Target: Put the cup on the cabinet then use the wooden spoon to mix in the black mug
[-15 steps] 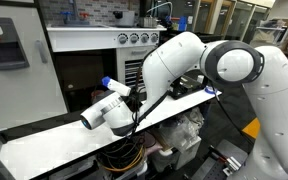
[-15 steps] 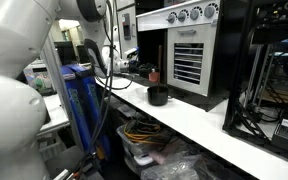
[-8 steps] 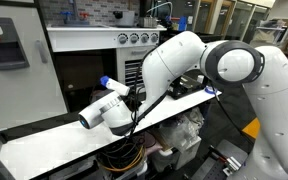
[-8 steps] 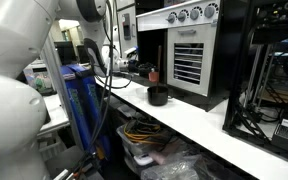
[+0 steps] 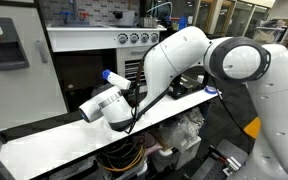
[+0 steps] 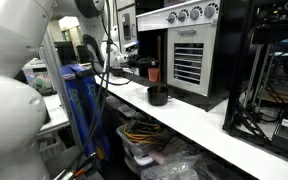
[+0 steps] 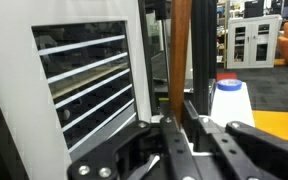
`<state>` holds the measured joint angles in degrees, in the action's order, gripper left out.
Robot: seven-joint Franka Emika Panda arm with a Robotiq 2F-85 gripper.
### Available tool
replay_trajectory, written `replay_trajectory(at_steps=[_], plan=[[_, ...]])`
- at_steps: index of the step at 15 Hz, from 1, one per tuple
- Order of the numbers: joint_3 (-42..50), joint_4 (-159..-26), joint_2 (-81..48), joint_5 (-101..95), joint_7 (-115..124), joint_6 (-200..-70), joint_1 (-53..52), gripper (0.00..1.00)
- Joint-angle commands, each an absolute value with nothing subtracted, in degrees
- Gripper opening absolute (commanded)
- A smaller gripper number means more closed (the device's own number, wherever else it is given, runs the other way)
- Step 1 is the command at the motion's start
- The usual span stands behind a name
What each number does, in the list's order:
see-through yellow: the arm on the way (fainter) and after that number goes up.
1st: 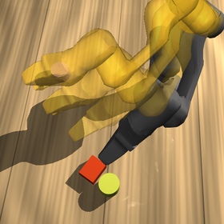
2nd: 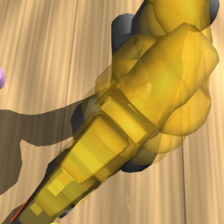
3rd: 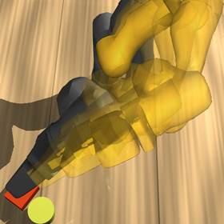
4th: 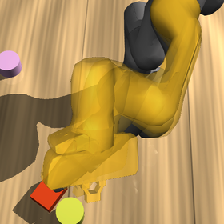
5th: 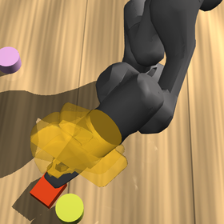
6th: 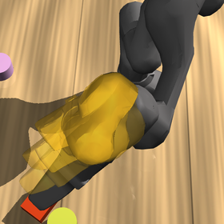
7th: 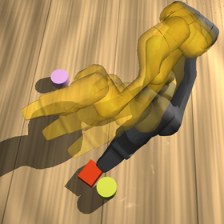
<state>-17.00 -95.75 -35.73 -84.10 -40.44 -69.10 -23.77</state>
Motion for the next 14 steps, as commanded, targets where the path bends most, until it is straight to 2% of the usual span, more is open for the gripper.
replay_trajectory(at_steps=[1, 9, 14], plan=[[-16.97, -96.79, -31.96, -82.20, -44.97, -65.48, -24.16, 0.04], [-18.31, -93.80, -26.35, -77.81, -47.74, -55.84, -24.60, 0.04], [-19.70, -94.06, -22.36, -73.16, -46.13, -58.44, -23.50, 0.04]])
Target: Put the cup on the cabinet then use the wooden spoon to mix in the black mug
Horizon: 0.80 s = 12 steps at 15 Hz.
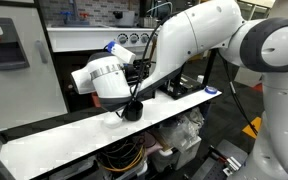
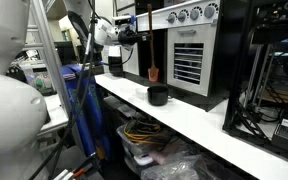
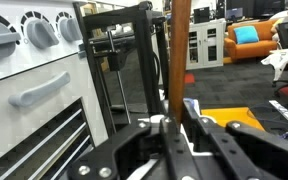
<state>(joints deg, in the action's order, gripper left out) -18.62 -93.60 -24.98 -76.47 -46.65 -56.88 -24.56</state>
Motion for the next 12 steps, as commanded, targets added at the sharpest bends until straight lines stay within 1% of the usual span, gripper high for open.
replay_trajectory(at_steps=[1, 4, 7, 12], plan=[[-20.11, -95.03, -20.83, -71.68, -46.06, -60.26, -22.83, 0.04], [-20.57, -98.23, -15.96, -66.07, -45.26, -67.14, -20.42, 0.04], [-19.71, -104.28, -8.68, -59.26, -44.69, -77.98, -16.61, 0.04], [-14.63, -116.37, 3.38, -49.36, -46.96, -97.74, -10.71, 0.04]])
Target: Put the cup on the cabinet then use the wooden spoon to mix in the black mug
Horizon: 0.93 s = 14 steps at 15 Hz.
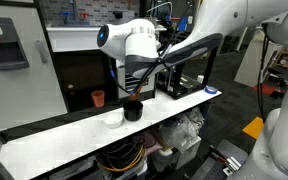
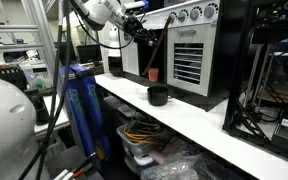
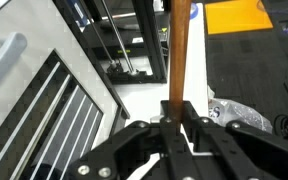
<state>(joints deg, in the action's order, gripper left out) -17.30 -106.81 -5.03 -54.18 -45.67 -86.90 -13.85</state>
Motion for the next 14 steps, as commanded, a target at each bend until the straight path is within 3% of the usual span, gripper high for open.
replay_trajectory(at_steps=[1, 14], plan=[[-13.14, -118.77, 5.35, -47.91, -47.65, -101.41, -10.05, 0.04], [5.72, -141.37, 16.26, -41.34, -55.94, -135.62, -3.71, 0.04]])
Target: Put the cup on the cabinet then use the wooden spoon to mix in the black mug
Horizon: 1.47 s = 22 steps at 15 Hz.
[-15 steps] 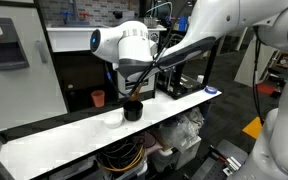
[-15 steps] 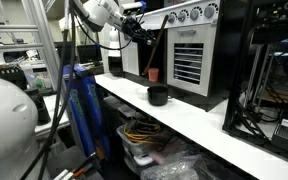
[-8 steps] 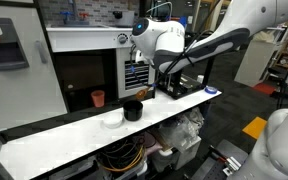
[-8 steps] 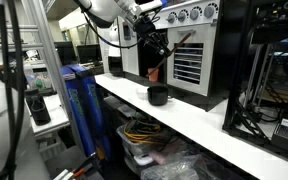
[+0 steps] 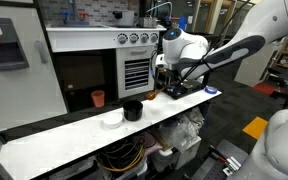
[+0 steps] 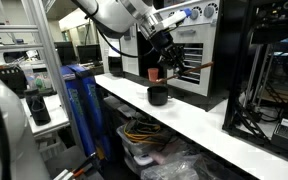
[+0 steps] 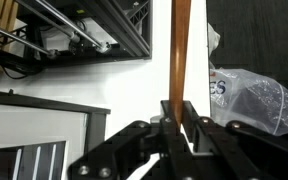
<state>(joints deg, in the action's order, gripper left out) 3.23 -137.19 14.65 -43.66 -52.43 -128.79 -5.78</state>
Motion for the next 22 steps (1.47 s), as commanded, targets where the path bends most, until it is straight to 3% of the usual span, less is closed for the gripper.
replay_trajectory(at_steps=[1, 3, 4, 12, 13, 22], plan=[[6.73, -142.22, 16.04, -40.55, -56.95, -137.63, -3.18, 0.04], [7.54, -142.82, 15.10, -38.84, -58.06, -137.67, -2.28, 0.04], [5.90, -141.35, 14.75, -40.46, -56.11, -136.08, -2.24, 0.14], [6.34, -142.11, 14.74, -39.61, -56.56, -136.11, -1.73, 0.14], [6.97, -142.25, 14.65, -38.24, -57.85, -137.27, -1.98, 0.04], [12.89, -142.72, 14.49, -15.67, -74.05, -145.42, -1.24, 0.04]])
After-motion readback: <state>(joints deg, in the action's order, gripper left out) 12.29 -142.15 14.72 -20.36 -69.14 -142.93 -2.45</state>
